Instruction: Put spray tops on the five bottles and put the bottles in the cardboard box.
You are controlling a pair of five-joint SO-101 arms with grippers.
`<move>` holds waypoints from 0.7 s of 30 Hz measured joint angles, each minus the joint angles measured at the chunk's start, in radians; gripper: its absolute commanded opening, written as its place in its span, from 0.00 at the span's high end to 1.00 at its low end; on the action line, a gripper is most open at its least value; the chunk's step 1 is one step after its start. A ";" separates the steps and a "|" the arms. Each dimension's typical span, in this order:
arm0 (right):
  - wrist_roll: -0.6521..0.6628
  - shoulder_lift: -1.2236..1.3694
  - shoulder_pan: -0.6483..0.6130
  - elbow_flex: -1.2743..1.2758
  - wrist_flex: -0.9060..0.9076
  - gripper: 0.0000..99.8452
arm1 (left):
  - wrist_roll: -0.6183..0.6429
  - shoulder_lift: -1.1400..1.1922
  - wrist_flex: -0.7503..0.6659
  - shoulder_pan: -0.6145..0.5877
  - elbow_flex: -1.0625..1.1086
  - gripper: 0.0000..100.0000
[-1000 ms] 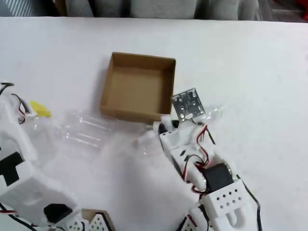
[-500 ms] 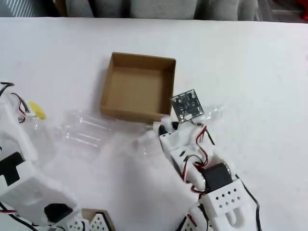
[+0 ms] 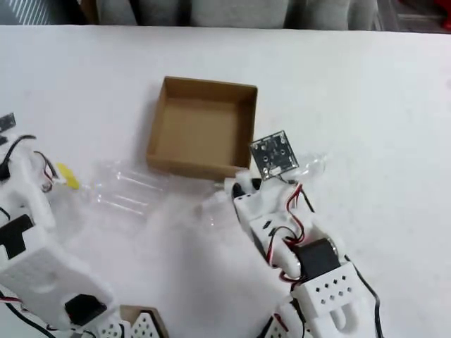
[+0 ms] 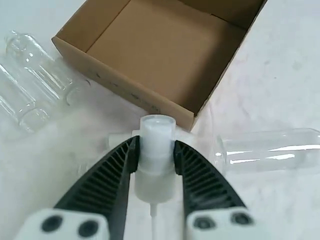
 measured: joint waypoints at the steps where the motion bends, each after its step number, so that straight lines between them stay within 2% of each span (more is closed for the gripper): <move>1: 0.000 0.000 0.000 0.000 0.000 0.98 | 0.005 -0.011 -0.018 0.005 0.025 0.74; 6: 0.000 0.000 0.000 0.000 0.000 0.98 | 0.015 -0.043 -0.069 0.032 0.069 0.76; 10: 0.000 0.000 0.000 0.000 0.000 0.98 | 0.049 -0.043 -0.074 0.032 0.075 0.96; 11: 0.000 0.000 0.000 0.000 0.000 0.98 | 0.054 -0.043 -0.074 0.032 0.075 0.98; 16: 0.000 0.000 0.000 0.000 0.000 0.98 | 0.038 -0.071 -0.063 0.044 0.075 0.98; 21: 0.000 0.000 0.008 0.000 0.000 0.98 | 0.035 -0.193 0.043 0.066 0.034 0.98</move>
